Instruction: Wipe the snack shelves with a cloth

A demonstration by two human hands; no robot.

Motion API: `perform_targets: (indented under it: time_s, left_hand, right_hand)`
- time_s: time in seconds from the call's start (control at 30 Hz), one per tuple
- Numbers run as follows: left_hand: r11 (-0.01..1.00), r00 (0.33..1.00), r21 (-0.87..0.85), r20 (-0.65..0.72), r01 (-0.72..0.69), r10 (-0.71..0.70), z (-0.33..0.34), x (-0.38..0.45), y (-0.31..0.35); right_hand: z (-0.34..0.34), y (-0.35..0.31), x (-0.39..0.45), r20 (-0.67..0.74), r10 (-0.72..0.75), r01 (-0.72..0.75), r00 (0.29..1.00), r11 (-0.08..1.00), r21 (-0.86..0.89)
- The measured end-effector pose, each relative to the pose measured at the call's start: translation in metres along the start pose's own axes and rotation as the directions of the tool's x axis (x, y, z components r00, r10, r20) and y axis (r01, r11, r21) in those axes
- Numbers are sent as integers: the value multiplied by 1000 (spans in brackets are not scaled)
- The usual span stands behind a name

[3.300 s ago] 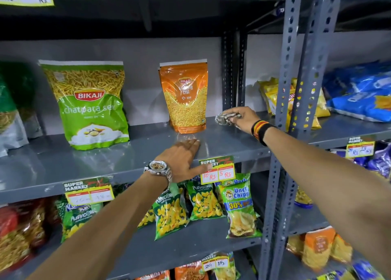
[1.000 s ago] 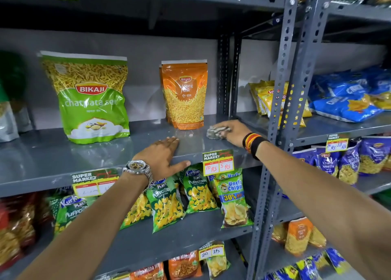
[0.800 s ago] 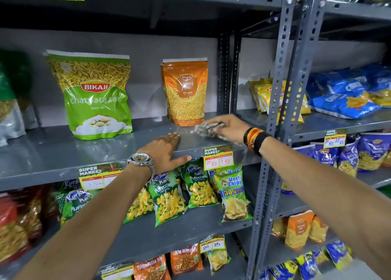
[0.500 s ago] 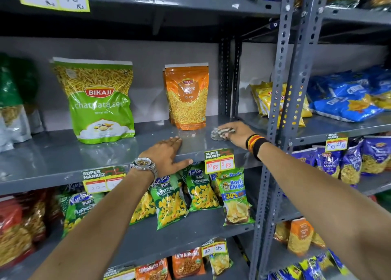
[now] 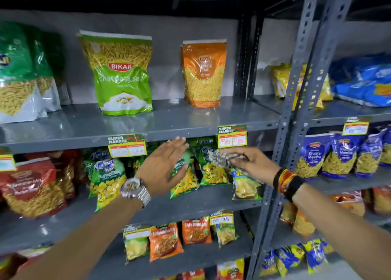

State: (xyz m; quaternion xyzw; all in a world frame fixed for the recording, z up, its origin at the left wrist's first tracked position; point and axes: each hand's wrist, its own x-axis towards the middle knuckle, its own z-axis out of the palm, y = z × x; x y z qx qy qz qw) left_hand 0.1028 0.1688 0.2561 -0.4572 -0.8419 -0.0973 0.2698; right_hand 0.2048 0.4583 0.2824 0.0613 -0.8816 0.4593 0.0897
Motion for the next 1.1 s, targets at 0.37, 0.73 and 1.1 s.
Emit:
perform_targets:
  time_s: [0.37, 0.73, 1.1]
  left_hand:
    - [847, 760, -10, 447, 531, -471, 147, -113, -25]
    - [796, 676, 84, 479, 599, -560, 241, -149, -59]
    - [784, 647, 70, 521, 617, -556, 230, -141, -55]
  right_hand:
    - [134, 130, 83, 122, 164, -131, 979, 962, -239]
    - [201, 218, 68, 347, 56, 179, 936, 773, -608]
    - [221, 203, 73, 273, 169, 72, 947, 716, -694]
